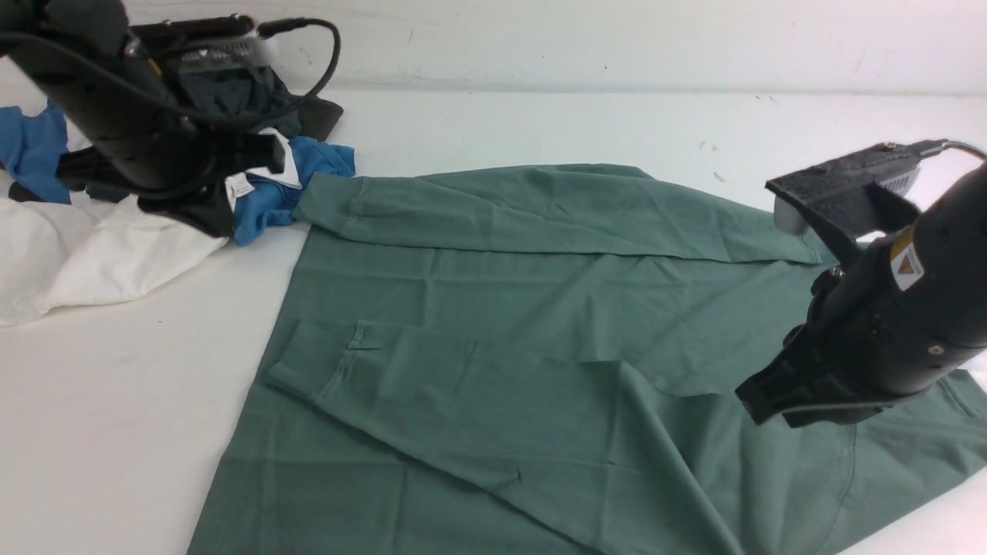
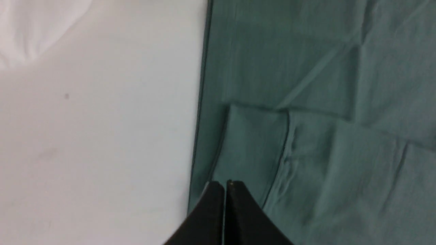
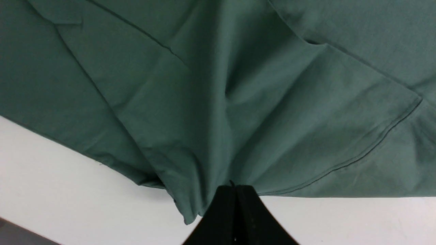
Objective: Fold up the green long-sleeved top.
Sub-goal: Use the left arm to clamp the cuff farthest from it, then use the left arm to drag and drop the cuff onto the cuff closest to the left arm, then use both arms simultaneously to clamp the lower edge of the clothing fabric
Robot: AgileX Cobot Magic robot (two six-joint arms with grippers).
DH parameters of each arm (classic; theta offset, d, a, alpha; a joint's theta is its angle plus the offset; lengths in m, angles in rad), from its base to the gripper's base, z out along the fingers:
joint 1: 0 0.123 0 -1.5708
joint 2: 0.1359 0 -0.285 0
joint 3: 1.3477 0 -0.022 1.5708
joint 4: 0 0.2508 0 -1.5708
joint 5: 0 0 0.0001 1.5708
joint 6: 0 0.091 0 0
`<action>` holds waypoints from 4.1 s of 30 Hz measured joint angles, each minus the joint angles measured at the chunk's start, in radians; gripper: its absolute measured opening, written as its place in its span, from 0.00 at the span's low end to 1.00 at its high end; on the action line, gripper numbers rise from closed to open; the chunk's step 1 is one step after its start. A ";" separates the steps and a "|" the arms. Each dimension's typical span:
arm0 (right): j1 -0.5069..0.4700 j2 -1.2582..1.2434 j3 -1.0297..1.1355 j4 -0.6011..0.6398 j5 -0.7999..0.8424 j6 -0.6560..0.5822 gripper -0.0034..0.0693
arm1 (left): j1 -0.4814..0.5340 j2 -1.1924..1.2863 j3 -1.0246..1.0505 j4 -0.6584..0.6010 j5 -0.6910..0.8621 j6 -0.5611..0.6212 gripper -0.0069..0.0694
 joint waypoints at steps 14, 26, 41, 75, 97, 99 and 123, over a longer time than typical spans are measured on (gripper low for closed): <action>-0.001 0.000 0.000 0.048 0.002 0.000 0.03 | 0.010 0.619 -0.731 0.030 0.000 -0.019 0.46; -0.001 0.000 0.000 0.052 0.003 0.000 0.03 | 0.010 0.756 -0.789 0.069 -0.084 -0.019 0.54; -0.001 0.000 0.000 0.060 0.003 0.000 0.03 | 0.011 0.765 -0.849 -0.004 -0.093 -0.001 0.12; -0.071 0.000 0.000 -0.129 0.003 0.057 0.03 | -0.096 -0.101 0.263 0.014 0.109 0.004 0.11; -0.072 -0.002 0.000 -0.025 -0.021 -0.042 0.03 | -0.117 -0.139 0.507 0.003 0.081 -0.003 0.55; -0.072 -0.002 0.000 -0.025 -0.021 -0.042 0.03 | -0.117 -0.184 0.617 0.028 0.079 -0.018 0.58; -0.073 -0.002 0.000 -0.009 -0.046 -0.086 0.03 | -0.117 -0.217 0.951 0.047 -0.247 -0.099 0.59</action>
